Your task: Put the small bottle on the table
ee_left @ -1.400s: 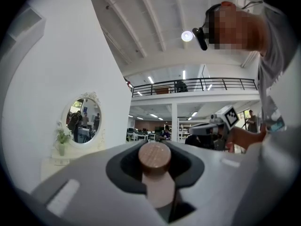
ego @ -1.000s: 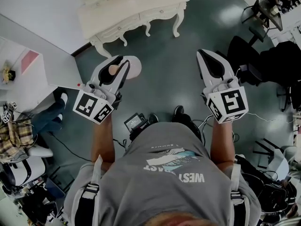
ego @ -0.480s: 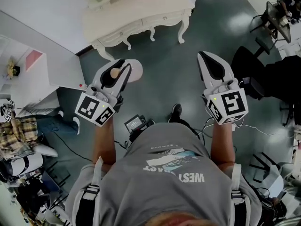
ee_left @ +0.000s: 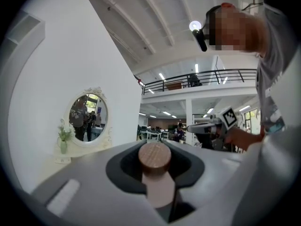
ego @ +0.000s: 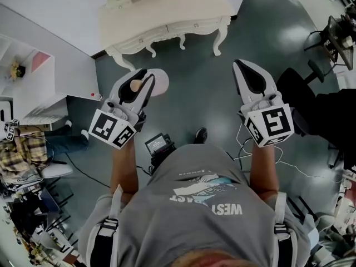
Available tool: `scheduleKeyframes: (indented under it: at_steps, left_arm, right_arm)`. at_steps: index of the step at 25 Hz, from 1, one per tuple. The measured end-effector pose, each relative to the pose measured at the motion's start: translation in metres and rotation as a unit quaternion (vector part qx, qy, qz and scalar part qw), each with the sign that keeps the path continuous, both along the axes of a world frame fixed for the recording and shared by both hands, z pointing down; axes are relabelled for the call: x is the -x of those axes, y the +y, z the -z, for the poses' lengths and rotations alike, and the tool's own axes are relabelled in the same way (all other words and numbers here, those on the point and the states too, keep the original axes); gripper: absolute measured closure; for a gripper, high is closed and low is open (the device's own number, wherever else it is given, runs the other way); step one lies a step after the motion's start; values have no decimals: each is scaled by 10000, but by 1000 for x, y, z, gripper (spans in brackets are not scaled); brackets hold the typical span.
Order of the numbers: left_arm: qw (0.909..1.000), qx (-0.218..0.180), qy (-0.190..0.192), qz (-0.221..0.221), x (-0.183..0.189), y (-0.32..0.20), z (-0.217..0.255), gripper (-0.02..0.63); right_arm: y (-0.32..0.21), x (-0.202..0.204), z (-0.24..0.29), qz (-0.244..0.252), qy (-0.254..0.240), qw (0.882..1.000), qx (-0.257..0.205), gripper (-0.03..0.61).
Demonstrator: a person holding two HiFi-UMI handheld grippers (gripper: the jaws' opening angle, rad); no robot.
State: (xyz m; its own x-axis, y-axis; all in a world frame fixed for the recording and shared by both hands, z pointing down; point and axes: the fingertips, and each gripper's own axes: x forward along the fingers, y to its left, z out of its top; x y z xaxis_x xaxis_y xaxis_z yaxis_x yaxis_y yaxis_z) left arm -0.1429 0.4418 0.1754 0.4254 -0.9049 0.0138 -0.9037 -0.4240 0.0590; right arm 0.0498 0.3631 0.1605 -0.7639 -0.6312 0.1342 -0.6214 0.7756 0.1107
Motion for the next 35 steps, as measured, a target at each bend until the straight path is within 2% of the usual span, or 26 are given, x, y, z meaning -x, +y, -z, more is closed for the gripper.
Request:
scheduleKeyframes:
  at_steps: [9, 15, 25, 35]
  left_arm:
    - [9996, 3, -136, 244, -36, -34, 1, 522]
    - [9997, 55, -201, 96, -42, -51, -1, 522]
    - [9985, 92, -127, -521, -35, -117, -7, 522]
    - [9940, 13, -89, -1093, -1, -188, -3, 522]
  right_arm:
    - [-39, -33, -5, 268, -115, 9996, 22, 575]
    - [-51, -40, -12, 157, -166, 9997, 111, 575]
    - [-88, -50, -19, -557, -43, 9983, 183, 575]
    - [-133, -17, -22, -1113, -4, 9936, 209, 575]
